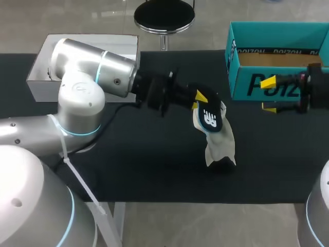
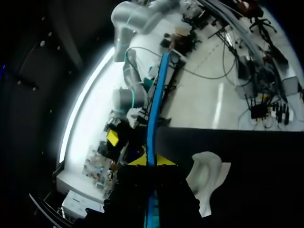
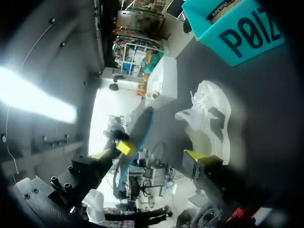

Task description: Take the shoe out of the shoebox, open the shoe tongue, remove and reinsert the insole, then place the shoe into the shoebox

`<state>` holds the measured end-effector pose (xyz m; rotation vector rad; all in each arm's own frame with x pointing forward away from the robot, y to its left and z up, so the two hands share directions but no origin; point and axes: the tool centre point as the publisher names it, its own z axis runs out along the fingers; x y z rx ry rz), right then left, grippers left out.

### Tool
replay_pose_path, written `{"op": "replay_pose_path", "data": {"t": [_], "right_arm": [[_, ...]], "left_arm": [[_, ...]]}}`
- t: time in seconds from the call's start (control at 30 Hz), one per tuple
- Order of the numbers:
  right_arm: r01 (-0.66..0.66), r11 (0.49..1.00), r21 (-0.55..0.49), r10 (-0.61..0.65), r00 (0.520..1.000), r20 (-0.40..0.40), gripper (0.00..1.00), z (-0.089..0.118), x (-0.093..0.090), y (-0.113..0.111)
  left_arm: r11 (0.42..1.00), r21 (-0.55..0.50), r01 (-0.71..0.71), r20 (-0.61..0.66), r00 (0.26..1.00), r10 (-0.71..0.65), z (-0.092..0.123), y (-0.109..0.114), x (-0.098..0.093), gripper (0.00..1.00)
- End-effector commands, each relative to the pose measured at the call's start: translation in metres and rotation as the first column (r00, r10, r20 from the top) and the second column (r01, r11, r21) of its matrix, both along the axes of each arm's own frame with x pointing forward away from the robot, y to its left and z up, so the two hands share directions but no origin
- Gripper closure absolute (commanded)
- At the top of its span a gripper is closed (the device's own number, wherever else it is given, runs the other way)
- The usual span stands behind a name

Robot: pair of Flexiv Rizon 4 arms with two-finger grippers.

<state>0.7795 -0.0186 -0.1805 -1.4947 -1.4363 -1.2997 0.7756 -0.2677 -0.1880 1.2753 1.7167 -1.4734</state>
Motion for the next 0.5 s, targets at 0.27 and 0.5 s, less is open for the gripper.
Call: {"op": "replay_pose_path", "data": {"t": [0.27,0.5], "right_arm": [[0.159,0.842,-0.515,-0.139,0.987,0.077,0.0,0.052,-0.061,-0.035],[0.159,0.842,-0.515,-0.139,0.987,0.077,0.0,0.052,-0.061,-0.035]], "left_arm": [[0.997,0.072,0.032,-0.028,0.999,-0.03,0.015,0.002,-0.01,1.0],[0.993,0.113,0.033,-0.04,0.999,-0.029,0.021,0.004,-0.015,1.0]]}}
